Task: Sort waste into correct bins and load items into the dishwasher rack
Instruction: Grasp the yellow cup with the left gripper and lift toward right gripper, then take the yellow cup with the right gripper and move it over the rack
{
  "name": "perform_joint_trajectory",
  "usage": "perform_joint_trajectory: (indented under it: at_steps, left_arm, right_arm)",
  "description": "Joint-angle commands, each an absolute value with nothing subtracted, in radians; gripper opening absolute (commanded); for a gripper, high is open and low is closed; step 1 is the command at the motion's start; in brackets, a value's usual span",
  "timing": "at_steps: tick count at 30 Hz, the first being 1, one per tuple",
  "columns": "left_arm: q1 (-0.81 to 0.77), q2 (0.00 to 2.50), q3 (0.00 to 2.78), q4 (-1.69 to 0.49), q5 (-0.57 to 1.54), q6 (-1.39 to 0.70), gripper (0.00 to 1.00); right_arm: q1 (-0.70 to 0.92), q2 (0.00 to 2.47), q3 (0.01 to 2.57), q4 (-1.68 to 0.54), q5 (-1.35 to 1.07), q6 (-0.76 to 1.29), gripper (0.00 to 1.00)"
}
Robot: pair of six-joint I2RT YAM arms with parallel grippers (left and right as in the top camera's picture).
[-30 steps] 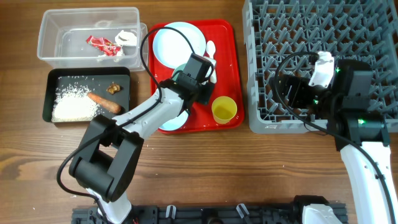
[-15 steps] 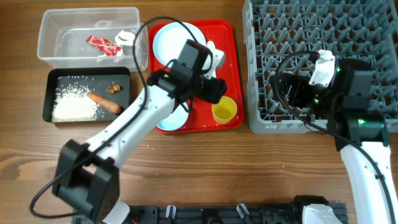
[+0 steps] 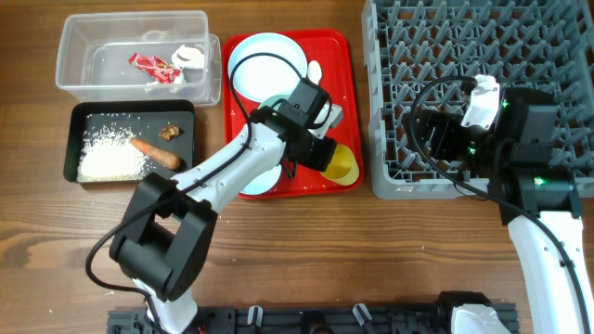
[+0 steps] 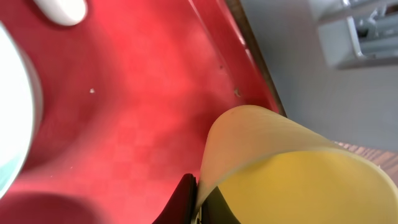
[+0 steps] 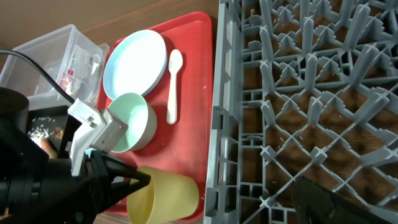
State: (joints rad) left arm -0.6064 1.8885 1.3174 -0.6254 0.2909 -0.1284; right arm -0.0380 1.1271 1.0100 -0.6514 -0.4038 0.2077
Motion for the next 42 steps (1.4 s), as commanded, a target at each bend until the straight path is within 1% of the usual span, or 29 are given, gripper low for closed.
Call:
perform_joint_trajectory:
  at_steps: [1,2,4,8,10,12,14,16,17,21,27,29,31,33,38,42]
  left_arm:
    - [-0.521,1.829,1.348,-0.642,0.432,-0.219,0.04]
    - [-0.489,1.81,1.349,-0.64,0.503,-0.218,0.04]
    - [-0.392,1.771,1.349,-0.612,0.77,-0.222,0.04]
    - [-0.257,1.763,1.349,-0.53,1.175,-0.264,0.04]
    - [-0.214,1.763,1.349,-0.499,1.273,-0.287,0.04]
    - [-0.194,1.763,1.349,-0.48,1.329,-0.304,0.04]
    - [-0.191,1.763,1.349,-0.478,1.349,-0.304,0.04]
    - [-0.192,1.763,1.349,-0.478,1.354,-0.304,0.04]
    - [-0.197,1.763,1.349,-0.477,1.354,-0.305,0.04]
    - [-0.205,1.763,1.349,-0.455,1.385,-0.357,0.04]
    - [-0.205,1.763,1.349,-0.443,1.424,-0.376,0.04]
    - [-0.205,1.763,1.349,-0.44,1.425,-0.379,0.04]
    - [-0.206,1.763,1.349,-0.44,1.425,-0.379,0.04]
    - [-0.206,1.763,1.349,-0.44,1.424,-0.379,0.04]
    - [-0.206,1.763,1.349,-0.44,1.424,-0.379,0.04]
    - [-0.205,1.763,1.349,-0.437,1.424,-0.379,0.04]
  right_arm:
    - [-0.031,1.13,1.026,-0.658,-0.46,0.197,1.0]
    - [-0.031,1.133,1.026,-0.653,-0.506,0.177,1.0]
    - [-0.031,1.151,1.026,-0.634,-0.62,0.141,1.0]
    - [-0.031,1.241,1.026,-0.56,-0.911,0.053,1.0]
    - [-0.031,1.307,1.026,-0.476,-1.127,0.024,1.0]
    - [-0.031,1.362,1.026,-0.378,-1.275,0.028,1.0]
    - [-0.028,1.407,1.026,-0.275,-1.392,0.055,1.0]
    - [-0.012,1.435,1.026,-0.199,-1.423,0.098,1.0]
    - [0.014,1.454,1.026,-0.142,-1.423,0.138,1.0]
    - [0.073,1.476,1.026,-0.055,-1.398,0.191,1.0]
    - [0.126,1.478,1.026,-0.033,-1.281,0.213,1.0]
    - [0.137,1.478,1.026,-0.028,-1.267,0.215,0.96]
    - [0.145,1.478,1.026,-0.006,-1.267,0.221,0.89]
    - [0.15,1.478,1.026,0.025,-1.262,0.248,0.85]
    - [0.176,1.479,1.026,0.088,-1.263,0.289,0.78]
    - [0.202,1.485,1.026,0.088,-1.253,0.288,0.75]
